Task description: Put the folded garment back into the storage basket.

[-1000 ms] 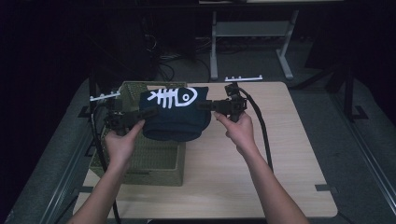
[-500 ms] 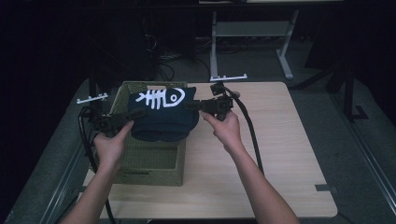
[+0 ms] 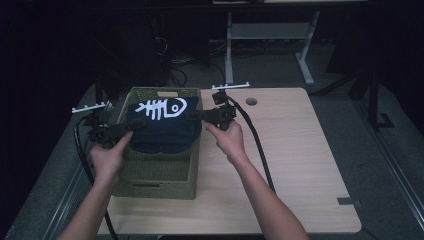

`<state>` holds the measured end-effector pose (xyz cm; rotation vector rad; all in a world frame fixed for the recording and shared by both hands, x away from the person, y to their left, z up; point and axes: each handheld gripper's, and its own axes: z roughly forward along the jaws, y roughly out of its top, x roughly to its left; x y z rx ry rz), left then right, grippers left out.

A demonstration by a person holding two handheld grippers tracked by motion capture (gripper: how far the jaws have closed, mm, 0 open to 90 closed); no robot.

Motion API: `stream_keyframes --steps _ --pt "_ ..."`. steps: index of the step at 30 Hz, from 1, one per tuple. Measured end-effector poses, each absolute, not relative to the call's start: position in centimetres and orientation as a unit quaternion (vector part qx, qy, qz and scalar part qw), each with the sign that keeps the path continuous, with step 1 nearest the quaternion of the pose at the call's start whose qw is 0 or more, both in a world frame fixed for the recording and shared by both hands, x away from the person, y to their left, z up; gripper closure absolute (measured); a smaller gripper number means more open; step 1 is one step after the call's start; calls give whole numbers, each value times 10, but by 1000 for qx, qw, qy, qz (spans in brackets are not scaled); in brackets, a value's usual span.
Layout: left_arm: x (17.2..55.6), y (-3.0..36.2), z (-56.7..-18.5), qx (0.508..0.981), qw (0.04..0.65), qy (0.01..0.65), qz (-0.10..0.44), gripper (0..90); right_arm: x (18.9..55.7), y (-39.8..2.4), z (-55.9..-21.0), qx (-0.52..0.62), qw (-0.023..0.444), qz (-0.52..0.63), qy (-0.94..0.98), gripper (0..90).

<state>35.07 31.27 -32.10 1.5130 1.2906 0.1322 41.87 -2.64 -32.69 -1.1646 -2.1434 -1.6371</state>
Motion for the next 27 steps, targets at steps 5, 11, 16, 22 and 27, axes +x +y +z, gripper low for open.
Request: stream_keyframes --steps 5,11,16,22,27 --pt "351 324 -324 633 541 551 52 647 421 -16 -333 -394 108 -555 -725 713" --pt "351 338 -334 626 535 566 43 643 423 2 -343 -396 114 -545 -730 713" --pt "352 345 -339 640 511 573 35 611 424 13 -350 -394 119 -534 -739 712" --pt "352 353 -341 639 507 577 34 616 424 22 -358 -393 121 -527 -743 712" --pt "354 356 -344 642 494 585 29 615 422 27 -361 -394 116 -524 -746 709"
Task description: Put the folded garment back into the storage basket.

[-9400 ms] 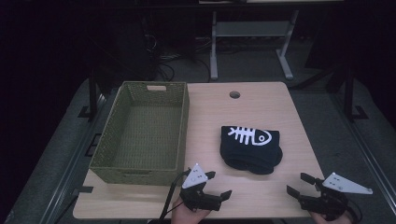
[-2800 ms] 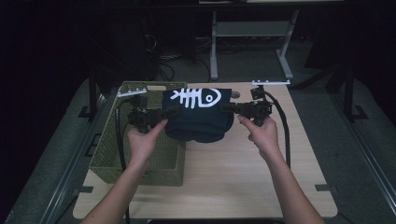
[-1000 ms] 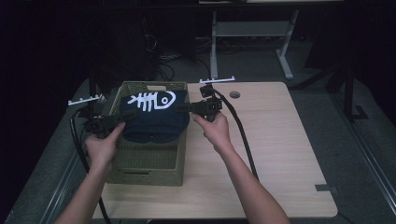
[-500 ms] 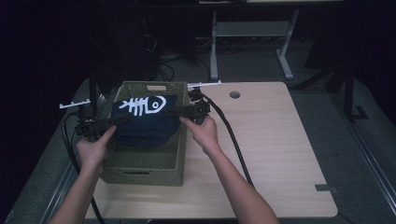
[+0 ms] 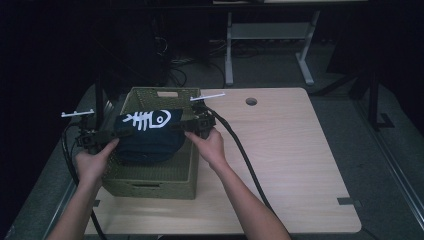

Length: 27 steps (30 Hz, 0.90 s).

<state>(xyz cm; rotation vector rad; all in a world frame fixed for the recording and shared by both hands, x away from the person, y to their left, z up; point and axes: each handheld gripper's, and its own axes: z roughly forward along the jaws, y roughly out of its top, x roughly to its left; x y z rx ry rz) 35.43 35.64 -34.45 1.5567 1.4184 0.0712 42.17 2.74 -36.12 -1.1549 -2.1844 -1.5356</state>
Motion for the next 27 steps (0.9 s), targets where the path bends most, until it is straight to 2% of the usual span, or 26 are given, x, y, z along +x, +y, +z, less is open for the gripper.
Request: stream_keyframes --steps 10,16,27 --pt "361 356 -349 653 466 596 28 601 421 28 -379 -406 117 -506 -752 706" --pt "363 352 -352 657 454 600 37 666 420 29 -385 -407 102 -502 -756 703" --pt "366 349 -355 660 445 604 38 671 419 27 -392 -411 93 -496 -759 687"
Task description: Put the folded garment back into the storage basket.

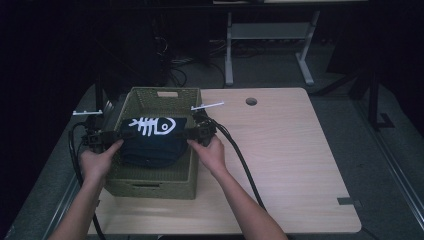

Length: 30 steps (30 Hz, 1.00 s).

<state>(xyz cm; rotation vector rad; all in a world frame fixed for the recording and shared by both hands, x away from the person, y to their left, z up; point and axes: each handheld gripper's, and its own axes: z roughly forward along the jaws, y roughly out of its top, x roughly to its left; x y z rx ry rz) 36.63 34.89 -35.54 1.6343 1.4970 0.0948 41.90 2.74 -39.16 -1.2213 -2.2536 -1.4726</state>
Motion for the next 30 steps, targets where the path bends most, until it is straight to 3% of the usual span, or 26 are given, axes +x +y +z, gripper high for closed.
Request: stream_keyframes --steps 2,4,6,12,30 --pt "367 348 -355 660 440 607 46 643 417 28 -391 -412 85 -496 -760 673" --pt "367 346 -353 661 425 614 63 530 416 28 -390 -413 84 -494 -761 646" --pt "366 344 -350 667 410 616 88 515 413 29 -384 -425 54 -485 -763 524" --pt "365 347 -344 653 424 618 110 512 411 19 -373 -431 20 -485 -761 502" --pt "359 335 -329 651 474 583 107 484 415 -4 -360 -386 60 -542 -745 429"
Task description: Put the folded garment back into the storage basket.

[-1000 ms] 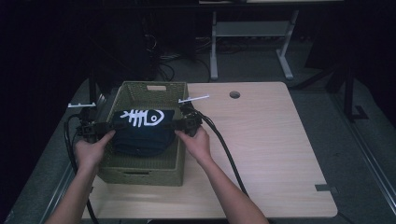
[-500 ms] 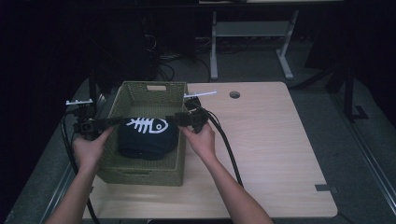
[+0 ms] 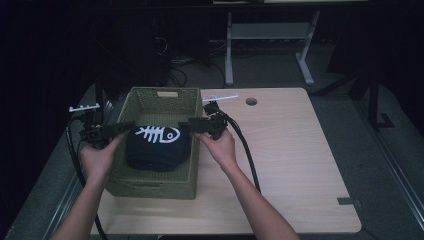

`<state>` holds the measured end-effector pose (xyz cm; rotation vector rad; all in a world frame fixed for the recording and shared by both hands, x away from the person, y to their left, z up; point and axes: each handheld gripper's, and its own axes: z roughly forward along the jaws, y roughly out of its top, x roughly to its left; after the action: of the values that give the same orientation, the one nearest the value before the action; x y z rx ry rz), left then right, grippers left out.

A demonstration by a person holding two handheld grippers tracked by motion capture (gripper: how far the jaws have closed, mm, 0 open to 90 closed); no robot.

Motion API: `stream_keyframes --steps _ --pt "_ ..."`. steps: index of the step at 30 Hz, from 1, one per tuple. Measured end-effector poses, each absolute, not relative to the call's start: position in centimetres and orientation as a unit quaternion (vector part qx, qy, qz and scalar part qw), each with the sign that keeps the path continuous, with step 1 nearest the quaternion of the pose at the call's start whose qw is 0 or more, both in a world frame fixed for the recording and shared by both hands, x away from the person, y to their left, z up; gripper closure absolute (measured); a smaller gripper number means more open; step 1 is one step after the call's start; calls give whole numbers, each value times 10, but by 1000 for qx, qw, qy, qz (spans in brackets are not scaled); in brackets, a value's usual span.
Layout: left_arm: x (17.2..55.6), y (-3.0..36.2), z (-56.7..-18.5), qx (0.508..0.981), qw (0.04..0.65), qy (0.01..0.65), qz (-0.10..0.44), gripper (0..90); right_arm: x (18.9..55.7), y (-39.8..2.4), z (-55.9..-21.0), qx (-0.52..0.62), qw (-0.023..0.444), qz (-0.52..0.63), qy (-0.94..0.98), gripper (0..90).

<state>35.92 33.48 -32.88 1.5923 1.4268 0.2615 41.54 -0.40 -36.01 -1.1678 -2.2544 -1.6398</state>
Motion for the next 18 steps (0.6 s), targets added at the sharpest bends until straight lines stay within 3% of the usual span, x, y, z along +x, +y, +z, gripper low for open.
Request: stream_keyframes --steps 7,18 --pt "354 324 -323 657 491 562 102 415 413 -18 -354 -364 86 -569 -732 352" --pt "349 310 -319 656 519 540 95 352 410 -44 -346 -352 90 -582 -728 301"
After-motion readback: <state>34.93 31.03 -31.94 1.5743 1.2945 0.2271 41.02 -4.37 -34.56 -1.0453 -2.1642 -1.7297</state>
